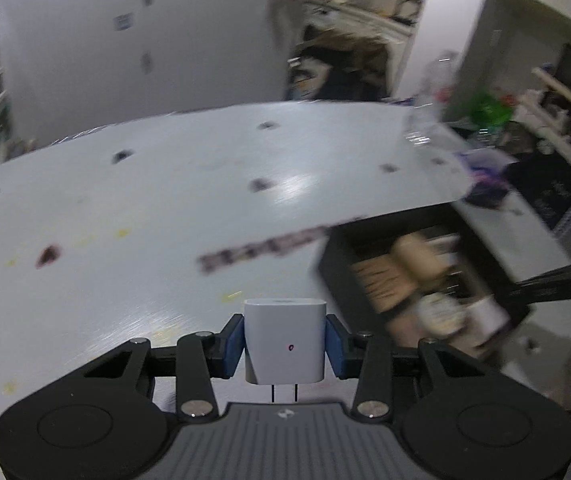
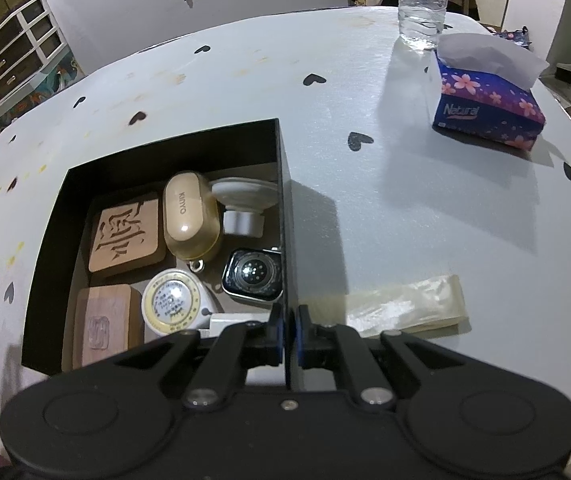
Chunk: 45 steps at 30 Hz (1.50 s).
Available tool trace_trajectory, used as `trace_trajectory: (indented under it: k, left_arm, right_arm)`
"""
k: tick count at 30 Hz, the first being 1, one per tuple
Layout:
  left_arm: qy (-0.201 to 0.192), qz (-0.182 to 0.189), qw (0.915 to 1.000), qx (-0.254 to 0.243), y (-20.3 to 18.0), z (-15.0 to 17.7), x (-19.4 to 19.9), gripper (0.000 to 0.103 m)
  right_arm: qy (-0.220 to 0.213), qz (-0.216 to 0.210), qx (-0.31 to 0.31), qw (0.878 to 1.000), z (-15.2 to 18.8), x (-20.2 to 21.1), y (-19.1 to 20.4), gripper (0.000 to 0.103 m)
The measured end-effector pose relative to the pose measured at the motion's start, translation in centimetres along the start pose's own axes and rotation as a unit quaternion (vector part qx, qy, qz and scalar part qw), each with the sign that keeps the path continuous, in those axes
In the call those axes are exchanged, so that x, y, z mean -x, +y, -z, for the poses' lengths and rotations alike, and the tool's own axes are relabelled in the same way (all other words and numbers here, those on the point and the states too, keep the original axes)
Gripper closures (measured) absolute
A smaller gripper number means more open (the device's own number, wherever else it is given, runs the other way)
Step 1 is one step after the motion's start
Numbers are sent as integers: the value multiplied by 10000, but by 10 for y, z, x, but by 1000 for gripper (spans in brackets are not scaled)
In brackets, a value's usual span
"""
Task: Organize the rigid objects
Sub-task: 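Carry the white plug charger with the left gripper into the box and release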
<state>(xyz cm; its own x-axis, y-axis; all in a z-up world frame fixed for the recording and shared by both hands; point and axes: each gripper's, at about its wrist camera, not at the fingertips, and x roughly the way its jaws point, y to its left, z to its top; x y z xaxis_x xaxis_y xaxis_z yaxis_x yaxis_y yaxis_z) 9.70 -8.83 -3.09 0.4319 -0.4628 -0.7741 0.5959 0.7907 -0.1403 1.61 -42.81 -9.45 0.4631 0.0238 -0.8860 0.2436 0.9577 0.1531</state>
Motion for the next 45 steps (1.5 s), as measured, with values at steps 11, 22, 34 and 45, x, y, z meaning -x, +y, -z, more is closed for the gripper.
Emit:
trace_trajectory:
  k: [11, 22, 34, 45]
  left_arm:
    - [403, 794, 9950, -455, -95, -25, -43, 60]
    - [1281, 1160, 9817, -798, -139, -13, -105, 60]
    - [1435, 1179, 9802, -690, -143, -15, -110, 30]
    - [1411, 1202, 9804, -663, -145, -13, -104, 30]
  right_arm:
    - [13, -90, 105, 9999, 0, 0, -2, 96]
    - [-7, -135, 164, 9998, 1, 0, -2, 96]
    - [-18, -142, 161, 9998, 2, 1, -2, 96]
    - [-19, -140, 176, 9997, 1, 1, -2, 96]
